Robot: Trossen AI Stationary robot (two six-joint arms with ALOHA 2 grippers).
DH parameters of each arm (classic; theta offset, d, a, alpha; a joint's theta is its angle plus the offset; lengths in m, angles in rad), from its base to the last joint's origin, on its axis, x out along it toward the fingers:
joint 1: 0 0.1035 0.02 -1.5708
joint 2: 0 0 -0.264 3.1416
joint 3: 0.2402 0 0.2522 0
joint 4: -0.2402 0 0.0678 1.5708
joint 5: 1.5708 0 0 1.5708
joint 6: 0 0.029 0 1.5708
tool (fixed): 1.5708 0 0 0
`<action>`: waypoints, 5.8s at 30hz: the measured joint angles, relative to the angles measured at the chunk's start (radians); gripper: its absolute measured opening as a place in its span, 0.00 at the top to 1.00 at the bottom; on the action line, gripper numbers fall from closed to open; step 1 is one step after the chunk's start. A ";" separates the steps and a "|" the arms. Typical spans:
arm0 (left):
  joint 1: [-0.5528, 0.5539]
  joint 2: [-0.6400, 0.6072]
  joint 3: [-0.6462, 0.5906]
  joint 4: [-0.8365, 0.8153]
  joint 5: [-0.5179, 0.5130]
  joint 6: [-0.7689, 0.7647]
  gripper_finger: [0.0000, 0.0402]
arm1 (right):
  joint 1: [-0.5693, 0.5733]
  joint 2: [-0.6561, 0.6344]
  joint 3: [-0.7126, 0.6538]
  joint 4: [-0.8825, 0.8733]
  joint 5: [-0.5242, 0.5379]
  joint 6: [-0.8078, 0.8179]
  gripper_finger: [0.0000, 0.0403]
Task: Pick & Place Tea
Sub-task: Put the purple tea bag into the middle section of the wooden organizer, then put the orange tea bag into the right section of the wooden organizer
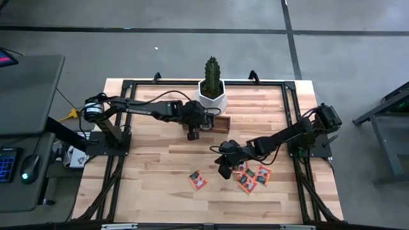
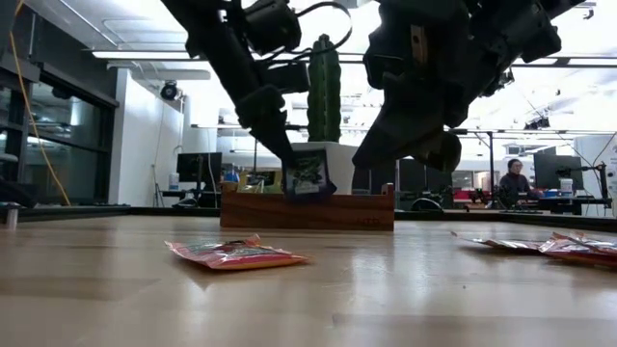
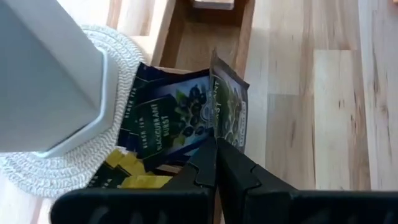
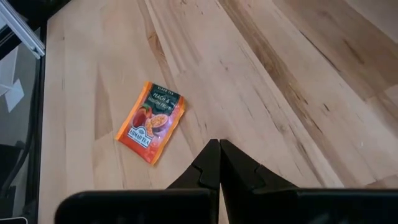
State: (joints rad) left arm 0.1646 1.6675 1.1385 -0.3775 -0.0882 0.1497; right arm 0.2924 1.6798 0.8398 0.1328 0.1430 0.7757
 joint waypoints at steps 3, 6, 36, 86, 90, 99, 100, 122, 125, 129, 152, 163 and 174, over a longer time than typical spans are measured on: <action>0.000 0.005 0.000 0.000 -0.002 0.000 1.00 | 0.000 0.000 0.000 -0.001 0.000 0.003 1.00; 0.000 0.005 0.000 0.019 -0.032 0.000 1.00 | 0.000 0.000 0.000 0.000 0.000 0.009 1.00; 0.071 0.004 -0.002 -0.013 0.019 -0.053 1.00 | 0.000 0.000 0.001 -0.001 0.006 0.017 1.00; 0.071 0.040 0.000 0.077 0.132 -0.018 0.65 | -0.006 0.000 0.001 -0.042 -0.007 0.002 1.00; 0.071 0.003 0.011 0.071 0.111 0.027 0.57 | -0.006 0.000 0.001 -0.047 0.001 0.005 1.00; 0.071 -0.109 0.092 -0.122 -0.037 0.109 0.55 | -0.029 -0.002 0.001 -0.047 -0.005 0.007 1.00; 0.071 -0.131 0.077 -0.128 -0.039 0.108 0.55 | -0.031 -0.005 0.001 -0.048 -0.004 0.006 1.00; 0.003 -0.729 -0.506 0.086 0.000 -0.146 0.55 | -0.037 -0.494 -0.271 -0.028 0.218 0.005 1.00; -0.054 -0.792 -0.551 0.106 -0.010 -0.172 0.55 | -0.037 -0.542 -0.299 0.006 0.247 0.012 1.00; -0.139 -0.858 -0.636 0.152 -0.066 -0.254 0.55 | -0.037 -0.555 -0.290 0.008 0.284 0.010 1.00; -0.695 -0.692 -0.763 0.361 -0.356 -0.570 0.55 | 0.109 -0.138 0.131 -0.120 0.258 -0.053 1.00; -0.763 -0.351 -0.763 0.807 -0.374 -0.758 0.55 | 0.143 0.264 0.423 -0.142 0.099 -0.014 1.00; -0.761 -0.210 -0.713 0.867 -0.327 -0.913 0.55 | 0.175 0.365 0.500 -0.232 0.092 0.037 1.00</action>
State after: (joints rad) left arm -0.5961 1.4577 0.4257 0.4900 -0.4155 -0.7634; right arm 0.4677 2.0452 1.3399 -0.0991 0.2349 0.8124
